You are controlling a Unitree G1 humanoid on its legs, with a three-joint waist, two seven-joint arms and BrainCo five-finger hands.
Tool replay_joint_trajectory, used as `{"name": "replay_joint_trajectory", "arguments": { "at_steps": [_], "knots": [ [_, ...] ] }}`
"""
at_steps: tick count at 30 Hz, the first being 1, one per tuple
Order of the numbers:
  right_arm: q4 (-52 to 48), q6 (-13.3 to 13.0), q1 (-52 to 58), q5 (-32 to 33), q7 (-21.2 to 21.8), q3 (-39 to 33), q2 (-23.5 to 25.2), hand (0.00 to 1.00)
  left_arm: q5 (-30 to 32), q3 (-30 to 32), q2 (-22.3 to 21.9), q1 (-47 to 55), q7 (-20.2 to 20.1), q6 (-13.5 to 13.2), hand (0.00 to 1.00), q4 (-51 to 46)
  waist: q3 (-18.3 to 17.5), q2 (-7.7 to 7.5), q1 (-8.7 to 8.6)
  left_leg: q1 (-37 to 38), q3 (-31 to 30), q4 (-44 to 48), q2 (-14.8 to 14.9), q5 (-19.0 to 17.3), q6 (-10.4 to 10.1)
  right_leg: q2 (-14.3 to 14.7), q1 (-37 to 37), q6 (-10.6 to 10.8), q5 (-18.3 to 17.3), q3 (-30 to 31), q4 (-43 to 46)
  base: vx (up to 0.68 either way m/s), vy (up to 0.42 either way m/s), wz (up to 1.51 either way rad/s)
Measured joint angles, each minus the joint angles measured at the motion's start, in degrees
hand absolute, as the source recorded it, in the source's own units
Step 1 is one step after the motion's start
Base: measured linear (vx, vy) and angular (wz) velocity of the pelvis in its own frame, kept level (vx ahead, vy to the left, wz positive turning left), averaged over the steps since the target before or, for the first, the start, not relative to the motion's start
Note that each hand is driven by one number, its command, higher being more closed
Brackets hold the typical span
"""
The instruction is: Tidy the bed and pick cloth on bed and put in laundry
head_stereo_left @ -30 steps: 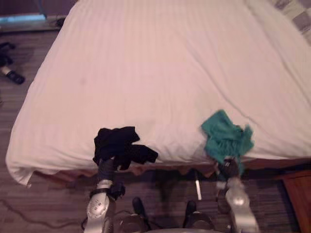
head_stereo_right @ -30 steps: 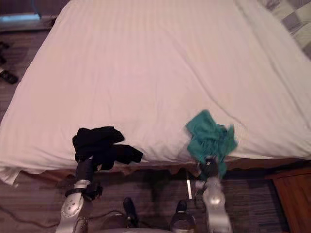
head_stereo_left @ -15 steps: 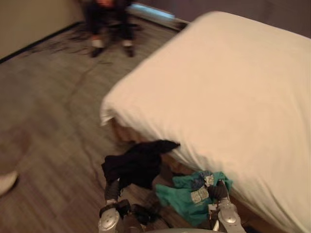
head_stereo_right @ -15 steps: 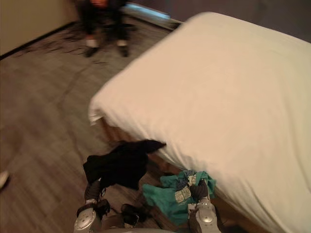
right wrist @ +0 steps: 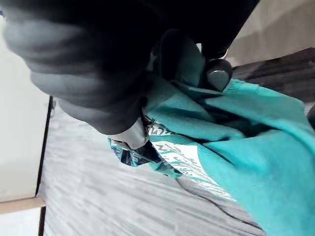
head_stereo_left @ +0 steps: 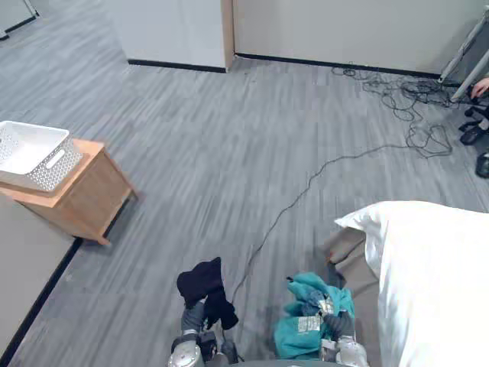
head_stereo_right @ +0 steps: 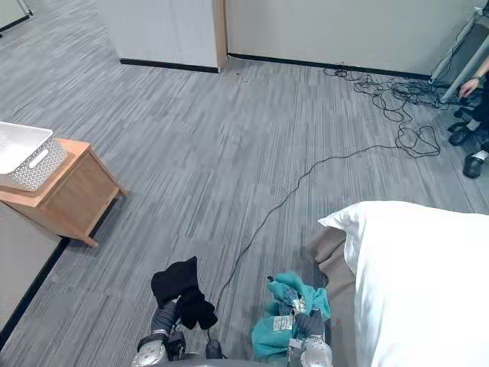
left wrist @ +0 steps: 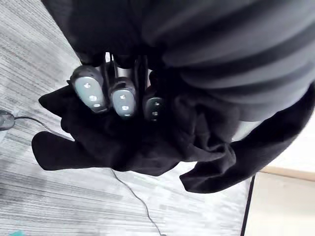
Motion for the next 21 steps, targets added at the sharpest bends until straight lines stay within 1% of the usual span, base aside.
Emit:
{"name": "replay_joint_trajectory", "arguments": {
  "at_steps": [4,7,9,11,12,13,14,15,16,17,18,19,20,21],
  "knots": [
    [0.0,0.0,0.0,0.0,0.0,0.0,0.0,1.0,0.0,0.0,0.0,0.0,0.0,0.0,1.0,0.0,0.0,0.03,-0.02,0.0,0.1,0.0,0.1,-0.1,-0.1,0.0,0.0,0.0,0.0,0.0,0.0,0.0,0.0,-0.01],
    [0.3,0.0,-0.3,0.0,0.2,0.0,-0.4,1.0,0.0,0.0,0.0,-0.9,0.0,0.0,1.0,0.8,-0.1,0.2,0.22,0.1,1.1,-0.1,0.4,-0.7,-0.6,0.4,-0.4,-0.1,0.0,0.6,0.0,0.0,-0.004,-0.15],
    [2.1,0.0,-1.5,0.6,0.7,0.1,-0.9,1.0,-0.1,0.0,0.3,-2.8,0.0,0.0,1.0,3.5,-0.3,0.58,0.06,0.2,1.5,-0.2,0.6,-0.9,-0.8,0.6,-0.4,-0.1,-0.1,1.0,-0.2,0.0,-0.022,-0.14],
    [5.8,0.1,-3.3,1.0,1.7,0.2,-2.1,1.0,-0.1,0.0,0.6,-6.1,0.0,0.1,1.0,8.0,-0.6,1.05,-0.01,0.9,1.8,-0.7,1.0,-1.3,-1.1,1.1,-0.1,-0.7,-0.5,1.1,-0.3,0.02,-0.039,-0.08],
    [6.7,0.1,-3.7,1.1,2.1,0.2,-2.3,1.0,-0.1,0.0,0.6,-6.7,0.0,0.1,1.0,8.8,-0.6,1.12,0.0,1.1,1.9,-0.6,1.2,-1.7,-1.2,1.3,0.1,-0.7,-0.9,1.0,-0.3,0.03,-0.034,-0.02],
    [8.1,0.2,-4.2,1.1,2.6,0.2,-2.6,1.0,-0.1,0.0,0.7,-7.7,0.0,0.2,1.0,9.8,-0.6,1.15,0.0,0.6,1.8,1.2,1.7,-3.0,-1.2,1.4,0.4,-1.2,-1.5,0.7,-0.1,0.05,-0.071,0.04],
    [9.0,0.2,-4.7,1.2,3.4,0.8,-3.6,1.0,-0.1,0.1,0.8,-9.3,-0.1,0.2,1.0,11.2,-0.5,1.49,-0.06,-2.7,1.8,8.8,3.6,-7.5,-2.5,2.1,0.6,-2.0,-2.7,-0.3,0.6,0.05,-0.089,0.0],
    [9.1,0.2,-4.8,1.3,3.8,1.2,-4.3,1.0,-0.1,0.1,0.7,-9.9,-0.1,0.2,1.0,11.9,-0.3,2.2,0.02,-4.1,1.9,12.0,4.8,-9.3,-3.3,2.8,0.7,-2.2,-3.0,-0.7,1.3,0.05,-0.113,-0.11],
    [9.2,0.2,-5.0,1.4,4.0,2.4,-5.6,1.0,-0.4,0.4,0.6,-10.5,0.0,0.2,1.0,12.4,0.0,3.07,0.3,-5.1,2.1,15.8,6.6,-11.5,-4.5,3.7,0.7,-2.8,-4.1,-1.9,2.8,0.14,-0.098,-0.11],
    [9.3,0.2,-5.7,1.8,4.4,3.4,-6.7,1.0,-1.4,0.6,0.9,-11.3,-0.1,0.2,1.0,13.1,0.4,3.2,0.36,-7.3,2.6,23.4,9.2,-13.1,-6.6,4.3,1.7,-4.0,-5.9,-2.6,3.1,0.15,-0.068,0.19],
    [10.3,0.3,-6.7,2.0,4.8,2.9,-6.6,1.0,-2.0,1.5,1.5,-12.7,-0.2,0.5,1.0,14.0,1.6,2.65,-0.03,-12.8,3.0,36.3,11.4,-10.5,-6.9,4.2,3.1,-4.5,-6.5,-3.1,2.1,0.17,-0.087,0.28],
    [11.0,0.4,-7.5,2.3,4.8,2.9,-6.6,1.0,-2.3,1.7,1.4,-13.0,-0.1,0.6,1.0,13.9,2.5,1.72,0.07,-15.7,3.6,40.7,11.8,-10.9,-6.6,3.6,4.2,-4.6,-6.7,-3.2,1.9,0.1,-0.074,0.26],
    [11.3,0.9,-8.4,2.6,4.8,2.6,-7.1,1.0,-2.4,1.8,1.0,-13.1,0.0,0.6,1.0,13.9,3.2,0.72,0.4,-18.5,4.3,42.4,11.6,-11.7,-5.6,2.5,4.6,-4.9,-7.1,-3.1,1.6,0.21,-0.11,0.0],
    [11.2,1.2,-9.6,3.1,4.7,2.4,-8.0,1.0,-2.4,1.6,0.5,-13.1,-0.1,0.7,1.0,13.9,3.4,1.12,0.88,-21.5,5.9,40.5,11.6,-11.9,-5.3,1.7,4.8,-5.1,-7.6,-3.1,1.2,0.23,-0.049,0.0]
  ]
}}
